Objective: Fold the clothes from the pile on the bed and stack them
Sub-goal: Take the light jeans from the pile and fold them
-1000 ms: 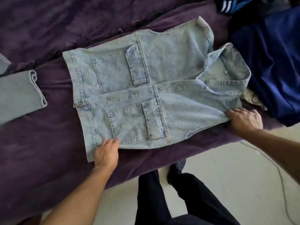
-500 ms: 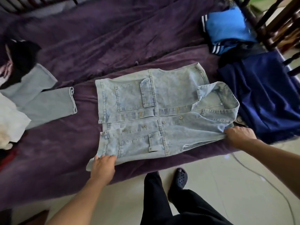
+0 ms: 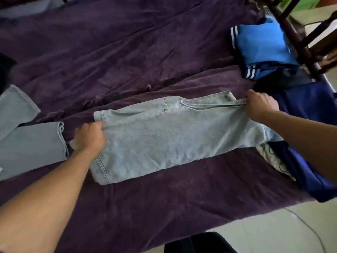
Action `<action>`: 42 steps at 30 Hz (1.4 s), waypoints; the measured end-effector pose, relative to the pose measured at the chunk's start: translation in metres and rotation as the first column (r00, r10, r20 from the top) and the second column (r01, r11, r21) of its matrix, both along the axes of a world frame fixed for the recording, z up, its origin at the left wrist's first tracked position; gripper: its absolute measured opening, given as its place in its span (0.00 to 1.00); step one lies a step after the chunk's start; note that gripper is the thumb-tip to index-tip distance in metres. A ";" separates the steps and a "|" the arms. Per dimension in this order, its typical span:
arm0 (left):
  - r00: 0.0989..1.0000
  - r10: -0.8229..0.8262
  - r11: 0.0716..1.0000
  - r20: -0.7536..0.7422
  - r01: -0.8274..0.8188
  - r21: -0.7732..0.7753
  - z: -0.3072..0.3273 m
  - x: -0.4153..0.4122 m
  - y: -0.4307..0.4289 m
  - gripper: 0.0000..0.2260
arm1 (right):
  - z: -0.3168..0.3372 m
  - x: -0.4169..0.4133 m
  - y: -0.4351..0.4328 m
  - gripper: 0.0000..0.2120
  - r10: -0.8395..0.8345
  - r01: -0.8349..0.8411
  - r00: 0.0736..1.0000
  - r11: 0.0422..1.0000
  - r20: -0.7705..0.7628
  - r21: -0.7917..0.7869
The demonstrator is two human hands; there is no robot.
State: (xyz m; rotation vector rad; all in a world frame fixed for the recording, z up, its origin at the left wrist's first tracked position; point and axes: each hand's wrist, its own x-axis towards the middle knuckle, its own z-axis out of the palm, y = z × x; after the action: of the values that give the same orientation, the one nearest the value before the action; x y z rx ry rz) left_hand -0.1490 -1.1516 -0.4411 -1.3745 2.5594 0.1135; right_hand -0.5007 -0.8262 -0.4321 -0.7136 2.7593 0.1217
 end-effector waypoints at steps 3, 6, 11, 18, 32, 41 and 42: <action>0.993 -0.012 0.998 -0.114 0.004 -0.069 -0.027 -0.035 -0.034 0.16 | -0.023 -0.022 -0.028 0.11 -0.076 0.076 0.997 0.992 0.002 -0.104; 0.988 -0.067 0.998 -0.140 0.064 -0.023 -0.057 -0.054 -0.027 0.15 | -0.038 -0.015 -0.027 0.15 -0.089 0.087 0.996 0.988 -0.008 -0.131; 0.950 -0.284 0.930 -0.126 0.305 0.204 -0.096 -0.063 0.065 0.12 | -0.059 0.040 0.021 0.10 -0.382 0.403 0.915 0.846 0.130 -0.348; 0.945 -0.327 0.860 0.030 0.285 0.422 -0.127 -0.074 0.164 0.18 | -0.095 0.056 0.063 0.37 -0.603 0.999 0.032 0.046 0.797 -0.005; 0.993 0.064 0.884 0.095 -0.101 0.457 -0.061 -0.058 0.116 0.17 | -0.010 0.065 -0.049 0.11 -0.073 0.275 0.938 0.753 0.339 -0.598; 0.951 0.284 0.860 0.125 -0.310 0.405 -0.051 0.017 0.116 0.17 | -0.073 0.162 -0.088 0.30 0.453 -0.411 0.659 0.886 0.601 -0.217; 0.950 0.297 0.859 0.099 -0.311 0.407 -0.053 0.017 0.120 0.17 | -0.076 0.161 -0.082 0.30 0.442 -0.383 0.675 0.894 0.590 -0.232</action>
State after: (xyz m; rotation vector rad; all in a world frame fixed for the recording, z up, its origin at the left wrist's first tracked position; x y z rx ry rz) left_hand -0.1323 -1.0321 -0.4945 -1.5654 2.0966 0.6498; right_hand -0.3396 -0.9079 -0.5082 -1.1547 1.9283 -0.1346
